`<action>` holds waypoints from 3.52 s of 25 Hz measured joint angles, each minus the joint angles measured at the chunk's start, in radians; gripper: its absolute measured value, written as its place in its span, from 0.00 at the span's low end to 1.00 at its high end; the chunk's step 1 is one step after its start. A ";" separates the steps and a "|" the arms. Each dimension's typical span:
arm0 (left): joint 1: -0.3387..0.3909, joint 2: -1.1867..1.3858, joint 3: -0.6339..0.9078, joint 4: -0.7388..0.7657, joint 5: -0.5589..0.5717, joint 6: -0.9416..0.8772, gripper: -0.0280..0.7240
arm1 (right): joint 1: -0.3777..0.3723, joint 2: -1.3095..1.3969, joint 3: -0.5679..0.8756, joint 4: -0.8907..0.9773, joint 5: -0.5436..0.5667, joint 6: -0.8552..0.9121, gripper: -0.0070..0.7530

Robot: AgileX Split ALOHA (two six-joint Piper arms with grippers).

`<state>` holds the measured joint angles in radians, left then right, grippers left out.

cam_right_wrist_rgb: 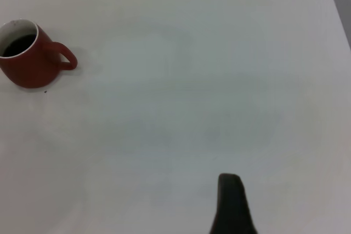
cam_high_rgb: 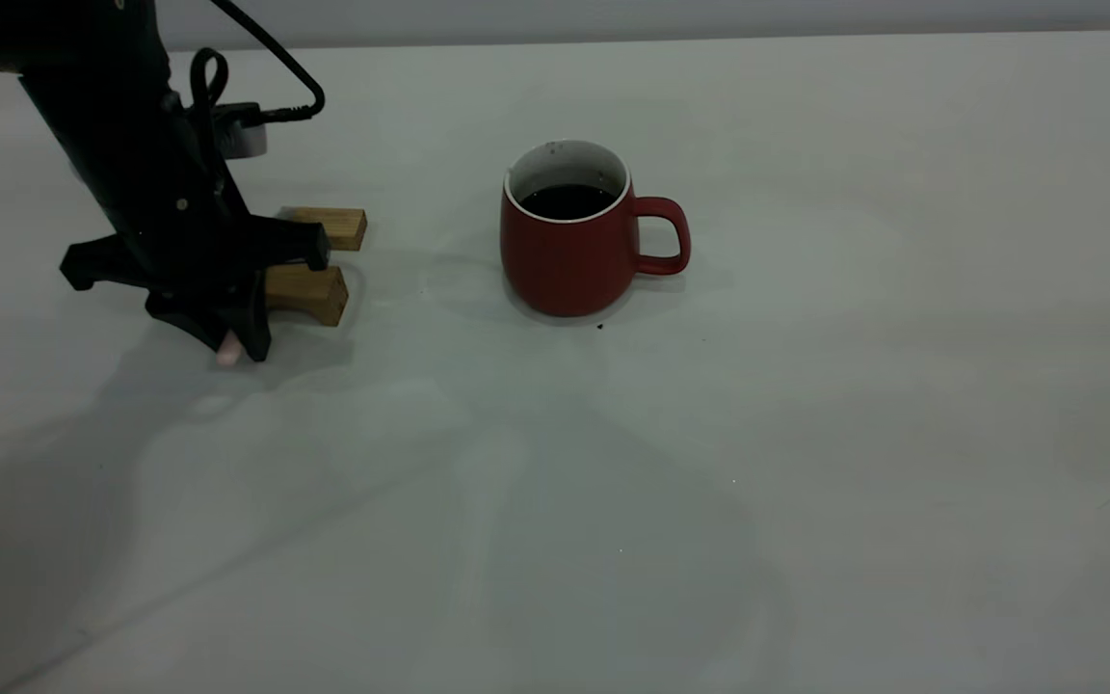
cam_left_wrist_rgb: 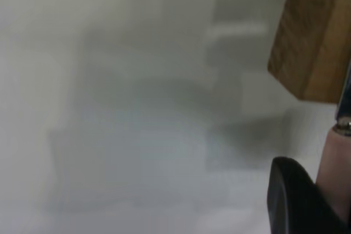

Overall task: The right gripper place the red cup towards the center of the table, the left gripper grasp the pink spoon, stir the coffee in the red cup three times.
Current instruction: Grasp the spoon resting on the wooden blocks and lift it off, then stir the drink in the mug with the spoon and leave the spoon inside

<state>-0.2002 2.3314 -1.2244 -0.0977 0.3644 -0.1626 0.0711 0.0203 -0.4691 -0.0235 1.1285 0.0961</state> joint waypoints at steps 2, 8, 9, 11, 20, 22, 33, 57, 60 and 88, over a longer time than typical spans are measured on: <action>0.000 -0.020 0.000 -0.013 0.028 -0.001 0.22 | 0.000 0.000 0.000 0.000 0.000 0.000 0.78; 0.000 -0.137 0.000 -0.174 0.105 -0.001 0.22 | 0.000 0.000 0.000 0.000 0.000 0.000 0.78; 0.000 -0.160 0.000 -0.216 0.113 -0.001 0.22 | 0.000 0.000 0.000 0.000 0.000 0.000 0.78; 0.000 -0.199 0.000 -0.307 0.124 -0.002 0.22 | 0.000 0.000 0.000 0.000 0.000 0.000 0.78; 0.000 -0.279 0.001 -1.068 0.303 -0.008 0.22 | 0.000 0.000 0.000 0.000 0.000 0.000 0.78; 0.000 -0.279 0.001 -1.241 0.365 -0.009 0.22 | 0.000 0.000 0.000 0.000 0.000 0.000 0.78; -0.004 -0.279 0.001 -1.622 0.515 -0.209 0.22 | 0.000 0.000 0.000 0.000 0.000 0.000 0.78; -0.150 -0.055 -0.211 -1.636 0.224 -0.772 0.22 | 0.000 0.000 0.000 0.001 0.000 0.000 0.78; -0.150 -0.006 -0.228 -1.636 0.240 -0.780 0.22 | 0.000 0.000 0.000 0.001 0.000 0.000 0.78; -0.165 0.139 -0.349 -1.629 0.300 -0.791 0.22 | 0.000 0.000 0.000 0.001 0.000 0.000 0.78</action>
<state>-0.3657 2.4703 -1.5734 -1.7268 0.6642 -0.9538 0.0711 0.0203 -0.4691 -0.0226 1.1285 0.0961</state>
